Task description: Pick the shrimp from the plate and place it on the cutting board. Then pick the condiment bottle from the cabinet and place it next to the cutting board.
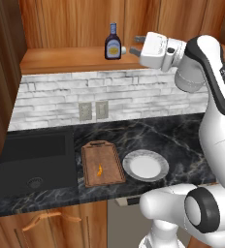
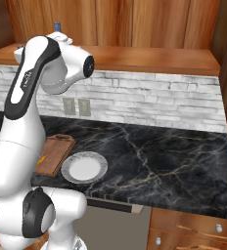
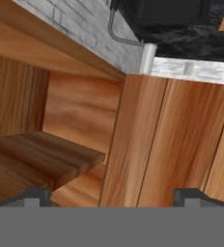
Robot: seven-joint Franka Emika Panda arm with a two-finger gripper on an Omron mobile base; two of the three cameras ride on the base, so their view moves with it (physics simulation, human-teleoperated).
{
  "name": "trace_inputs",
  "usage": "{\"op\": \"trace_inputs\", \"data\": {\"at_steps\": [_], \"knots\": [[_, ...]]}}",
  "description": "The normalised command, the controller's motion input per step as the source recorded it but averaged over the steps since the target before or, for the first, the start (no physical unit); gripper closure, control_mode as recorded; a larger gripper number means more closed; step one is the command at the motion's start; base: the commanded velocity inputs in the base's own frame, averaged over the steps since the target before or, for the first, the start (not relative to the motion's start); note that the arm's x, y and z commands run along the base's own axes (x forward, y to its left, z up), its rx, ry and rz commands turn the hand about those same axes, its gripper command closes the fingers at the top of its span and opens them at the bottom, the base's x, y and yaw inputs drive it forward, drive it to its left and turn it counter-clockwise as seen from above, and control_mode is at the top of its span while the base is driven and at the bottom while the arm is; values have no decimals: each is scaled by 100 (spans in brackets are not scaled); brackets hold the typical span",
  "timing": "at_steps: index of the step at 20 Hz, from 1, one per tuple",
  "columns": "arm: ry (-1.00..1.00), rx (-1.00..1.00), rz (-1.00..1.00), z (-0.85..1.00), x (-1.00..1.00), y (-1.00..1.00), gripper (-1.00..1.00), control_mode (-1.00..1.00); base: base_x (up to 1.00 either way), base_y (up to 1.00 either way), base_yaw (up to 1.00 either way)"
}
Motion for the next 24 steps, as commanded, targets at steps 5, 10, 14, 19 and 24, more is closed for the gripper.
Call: {"op": "trace_inputs", "data": {"at_steps": [5,10,14,19,24], "knots": [[0,0,-4,1,6,-14,-100,-100,0,0,0],[0,0,-5,2,17,-11,-100,-100,0,0,0],[0,0,-5,5,15,-3,-100,-100,0,0,0],[0,0,-4,2,14,0,-100,-100,0,0,0],[0,0,-2,0,14,0,-100,-100,0,0,0]]}}
